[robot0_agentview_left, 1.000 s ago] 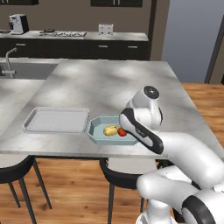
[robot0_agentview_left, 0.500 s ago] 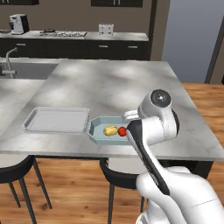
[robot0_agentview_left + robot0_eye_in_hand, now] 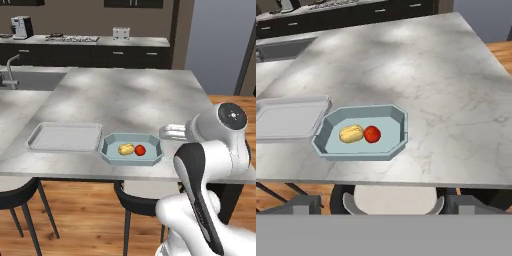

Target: Place the cold items (potato and tomato) from the fridge in one tupperware on the dining counter. Place the warm items (hot dog and kebab skewer) in the stove area in another tupperware.

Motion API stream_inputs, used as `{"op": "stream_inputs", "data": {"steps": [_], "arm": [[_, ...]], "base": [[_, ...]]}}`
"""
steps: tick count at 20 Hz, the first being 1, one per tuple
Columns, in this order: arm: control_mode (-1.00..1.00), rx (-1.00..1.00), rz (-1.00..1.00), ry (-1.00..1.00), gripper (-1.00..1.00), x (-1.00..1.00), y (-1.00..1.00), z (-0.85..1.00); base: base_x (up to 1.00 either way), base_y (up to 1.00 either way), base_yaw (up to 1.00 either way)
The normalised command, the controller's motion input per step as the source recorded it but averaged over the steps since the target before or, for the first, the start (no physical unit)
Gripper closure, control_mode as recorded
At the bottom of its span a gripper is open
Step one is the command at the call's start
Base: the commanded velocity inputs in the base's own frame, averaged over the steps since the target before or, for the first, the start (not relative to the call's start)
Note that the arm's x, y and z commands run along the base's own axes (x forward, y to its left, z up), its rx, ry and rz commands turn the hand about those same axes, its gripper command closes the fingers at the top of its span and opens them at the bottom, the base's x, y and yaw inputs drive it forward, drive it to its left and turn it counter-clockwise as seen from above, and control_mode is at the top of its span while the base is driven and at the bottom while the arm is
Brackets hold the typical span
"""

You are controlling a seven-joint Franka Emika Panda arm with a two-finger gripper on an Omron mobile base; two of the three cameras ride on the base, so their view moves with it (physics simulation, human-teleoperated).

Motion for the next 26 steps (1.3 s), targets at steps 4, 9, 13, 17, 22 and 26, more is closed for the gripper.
{"op": "stream_inputs", "data": {"steps": [4, 9, 13, 17, 22, 26], "arm": [[-1.00, 0.00, 0.00, -0.01, -1.00, -0.81, 0.00, 0.25], [-1.00, -0.02, 0.02, -0.03, -1.00, -0.22, 0.02, -0.03], [1.00, 0.00, 0.00, 0.00, -1.00, 0.00, 0.00, -0.01], [1.00, 0.00, 0.00, 0.00, -1.00, 0.00, 0.00, 0.00], [1.00, 0.00, 0.00, 0.00, -1.00, 0.00, 0.00, 0.00], [1.00, 0.00, 0.00, 0.00, -1.00, 0.00, 0.00, 0.00]], "base": [[0.00, 0.00, 0.00], [0.00, 0.00, 0.00], [-0.24, -0.15, -0.22], [-0.58, -0.77, -0.76], [-0.48, -1.00, -0.71], [-0.17, -1.00, -0.47]]}}
